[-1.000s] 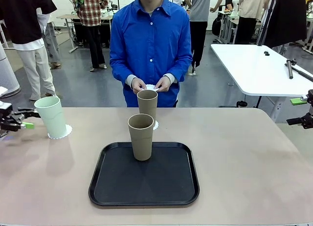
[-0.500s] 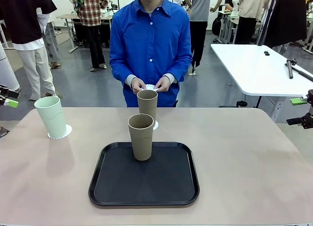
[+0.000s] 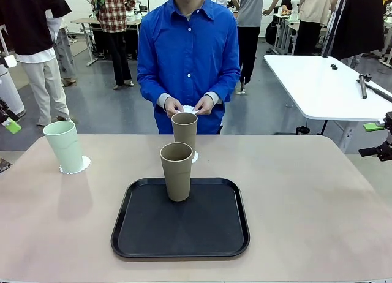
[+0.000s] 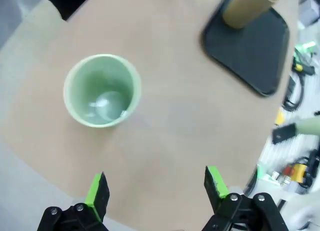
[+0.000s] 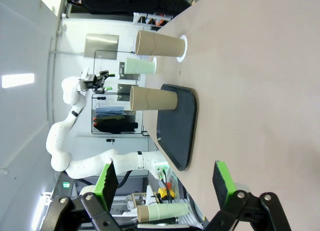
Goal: Place coasters on the table and set cups on them.
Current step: Take one Reusable plastic cup from the Flat Tray and place it on a coaster set by the human.
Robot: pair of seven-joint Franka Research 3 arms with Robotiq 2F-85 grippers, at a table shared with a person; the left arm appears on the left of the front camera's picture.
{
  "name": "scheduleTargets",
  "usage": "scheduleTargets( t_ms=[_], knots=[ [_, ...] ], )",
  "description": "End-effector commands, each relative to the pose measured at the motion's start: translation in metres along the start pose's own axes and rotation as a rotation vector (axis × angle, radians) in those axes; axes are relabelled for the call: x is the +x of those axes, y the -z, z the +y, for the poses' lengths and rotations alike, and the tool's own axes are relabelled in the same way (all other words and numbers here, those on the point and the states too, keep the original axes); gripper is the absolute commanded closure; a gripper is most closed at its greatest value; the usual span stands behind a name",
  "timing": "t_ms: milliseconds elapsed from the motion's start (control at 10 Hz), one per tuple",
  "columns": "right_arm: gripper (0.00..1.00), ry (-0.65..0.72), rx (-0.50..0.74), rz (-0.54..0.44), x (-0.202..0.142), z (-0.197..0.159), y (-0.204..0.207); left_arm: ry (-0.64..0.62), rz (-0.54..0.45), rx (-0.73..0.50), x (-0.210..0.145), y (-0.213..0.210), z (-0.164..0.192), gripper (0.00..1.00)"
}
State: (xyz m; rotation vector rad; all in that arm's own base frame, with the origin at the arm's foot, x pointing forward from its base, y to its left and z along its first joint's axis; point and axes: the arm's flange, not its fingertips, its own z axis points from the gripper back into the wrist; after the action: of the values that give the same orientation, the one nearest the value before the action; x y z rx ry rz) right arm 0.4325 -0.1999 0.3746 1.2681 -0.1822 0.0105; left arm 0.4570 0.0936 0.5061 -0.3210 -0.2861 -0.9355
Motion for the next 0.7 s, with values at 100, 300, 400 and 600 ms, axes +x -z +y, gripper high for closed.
scheduleTargets(
  t_ms=[100,300,400,600],
  knots=[
    [0.00,0.001,-0.007,-0.005,0.000,-0.001,-0.001,0.005,0.147,0.040,0.030,-0.009,-0.058,0.00],
    [0.00,0.001,-0.007,-0.005,0.000,-0.001,-0.001,0.012,0.228,0.121,0.043,-0.010,-0.087,0.00],
    [0.00,0.001,-0.007,-0.005,0.000,-0.001,-0.001,-0.002,0.258,0.152,0.043,-0.008,-0.093,0.00],
    [0.00,0.001,-0.007,-0.005,0.000,-0.001,-0.001,0.027,0.217,0.095,0.048,-0.017,-0.087,0.00]
  ],
)
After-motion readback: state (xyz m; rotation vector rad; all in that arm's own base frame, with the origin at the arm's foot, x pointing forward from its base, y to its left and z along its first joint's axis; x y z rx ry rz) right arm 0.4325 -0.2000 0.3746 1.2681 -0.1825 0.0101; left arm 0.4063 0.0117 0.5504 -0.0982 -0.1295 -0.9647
